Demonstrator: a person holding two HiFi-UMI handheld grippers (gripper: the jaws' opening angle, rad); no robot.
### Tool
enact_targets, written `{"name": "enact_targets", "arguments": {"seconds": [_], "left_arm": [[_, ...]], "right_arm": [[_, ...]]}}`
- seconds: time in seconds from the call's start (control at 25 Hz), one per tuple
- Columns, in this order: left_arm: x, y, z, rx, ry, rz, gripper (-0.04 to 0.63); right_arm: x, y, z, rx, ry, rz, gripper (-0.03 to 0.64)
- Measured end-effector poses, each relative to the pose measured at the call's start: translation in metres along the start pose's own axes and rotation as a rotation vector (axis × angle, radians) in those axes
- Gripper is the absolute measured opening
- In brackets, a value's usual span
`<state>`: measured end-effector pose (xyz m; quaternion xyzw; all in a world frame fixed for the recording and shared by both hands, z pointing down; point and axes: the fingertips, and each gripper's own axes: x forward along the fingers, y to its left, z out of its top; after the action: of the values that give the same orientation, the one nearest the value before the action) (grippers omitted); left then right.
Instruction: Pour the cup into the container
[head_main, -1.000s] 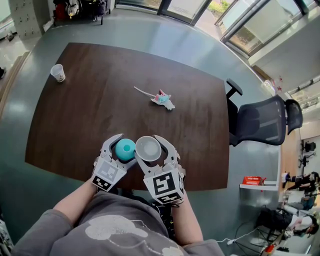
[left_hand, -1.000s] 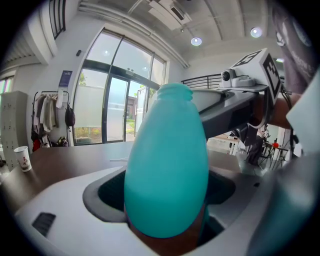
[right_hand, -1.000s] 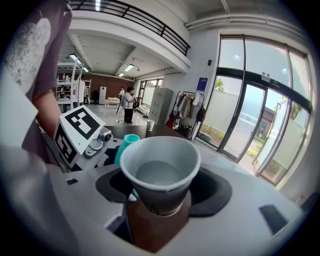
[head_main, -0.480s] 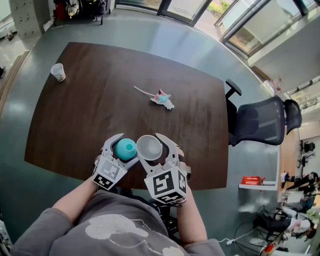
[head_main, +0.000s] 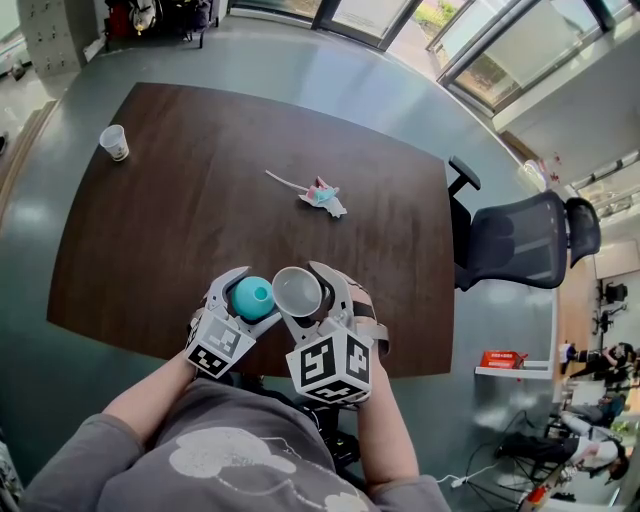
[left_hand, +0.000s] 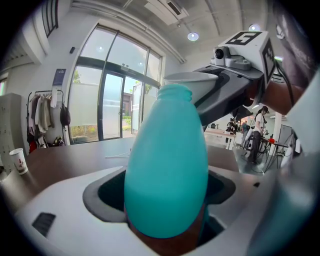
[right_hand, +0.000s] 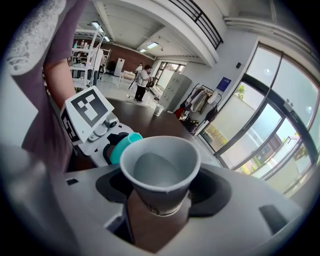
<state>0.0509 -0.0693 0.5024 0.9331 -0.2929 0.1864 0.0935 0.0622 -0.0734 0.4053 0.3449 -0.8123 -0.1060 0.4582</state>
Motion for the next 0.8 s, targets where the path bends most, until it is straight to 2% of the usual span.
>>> {"name": "enact_targets", "arguments": {"seconds": [0.56,0.8], "left_arm": [[0.005,-0.004,0.007,0.013,-0.012,-0.027,0.426],[0.009,-0.003,-0.004,0.011,0.010,-0.030,0.426]], "right_arm": [[0.006,-0.002,-0.002,-0.123,0.062,0.012,0.293],[0.008,-0.004,-0.005,-0.174,0.101,-0.004,0.293]]}}
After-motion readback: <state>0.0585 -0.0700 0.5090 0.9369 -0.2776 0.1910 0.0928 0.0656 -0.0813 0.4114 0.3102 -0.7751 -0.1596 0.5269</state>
